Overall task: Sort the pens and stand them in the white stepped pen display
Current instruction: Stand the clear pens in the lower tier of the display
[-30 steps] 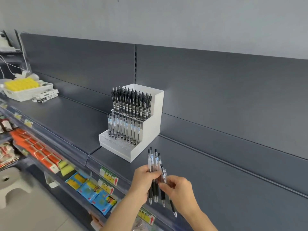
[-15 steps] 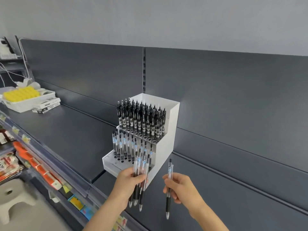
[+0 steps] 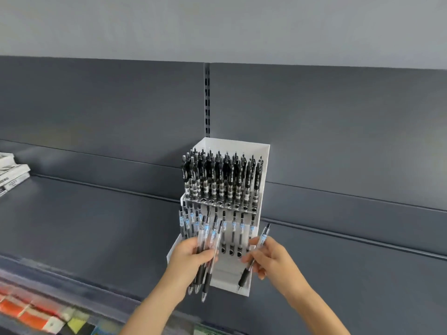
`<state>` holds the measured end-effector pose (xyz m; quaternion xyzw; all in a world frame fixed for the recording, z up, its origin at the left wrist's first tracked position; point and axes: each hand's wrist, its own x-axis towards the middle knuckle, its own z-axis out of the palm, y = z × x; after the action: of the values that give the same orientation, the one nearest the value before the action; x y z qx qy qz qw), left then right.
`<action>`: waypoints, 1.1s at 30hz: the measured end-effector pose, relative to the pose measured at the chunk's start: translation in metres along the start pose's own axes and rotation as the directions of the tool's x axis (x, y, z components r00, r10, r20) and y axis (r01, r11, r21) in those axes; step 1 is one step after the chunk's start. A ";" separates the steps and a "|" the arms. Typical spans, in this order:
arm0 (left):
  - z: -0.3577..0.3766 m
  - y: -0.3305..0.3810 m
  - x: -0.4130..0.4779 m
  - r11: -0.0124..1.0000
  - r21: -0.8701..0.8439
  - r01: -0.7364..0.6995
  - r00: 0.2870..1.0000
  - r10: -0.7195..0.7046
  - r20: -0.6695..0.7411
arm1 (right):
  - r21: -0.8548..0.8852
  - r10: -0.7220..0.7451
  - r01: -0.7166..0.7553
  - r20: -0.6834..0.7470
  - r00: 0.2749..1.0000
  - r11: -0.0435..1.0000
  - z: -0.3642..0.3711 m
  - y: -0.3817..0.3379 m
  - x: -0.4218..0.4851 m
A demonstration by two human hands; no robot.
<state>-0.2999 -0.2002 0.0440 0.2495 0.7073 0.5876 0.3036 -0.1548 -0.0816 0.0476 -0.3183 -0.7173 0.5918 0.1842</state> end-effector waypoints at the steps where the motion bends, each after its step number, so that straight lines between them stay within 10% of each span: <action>1: -0.011 -0.002 0.001 1.000 0.001 -0.008 1.000 0.008 0.014 | -0.014 0.002 -0.003 -0.032 0.999 1.000 0.009 -0.001 -0.001; 13: -0.093 -0.024 0.008 1.000 -0.015 -0.010 0.997 0.011 0.081 | -0.321 -0.148 0.024 -0.370 0.917 0.947 0.087 -0.041 0.023; 24: -0.115 -0.025 0.015 0.999 -0.049 -0.019 0.997 0.023 0.078 | -0.691 -0.131 -0.079 -0.247 0.960 0.719 0.123 -0.034 0.056; 33: -0.105 -0.018 0.021 0.996 -0.086 -0.021 0.996 0.029 0.089 | -0.539 -0.185 -0.076 -0.414 0.892 0.839 0.126 -0.020 0.054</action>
<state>-0.3904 -0.2603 0.0367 0.2714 0.6641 0.6090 0.3383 -0.2793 -0.1396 0.0315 -0.4640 -0.8014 0.2693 0.2645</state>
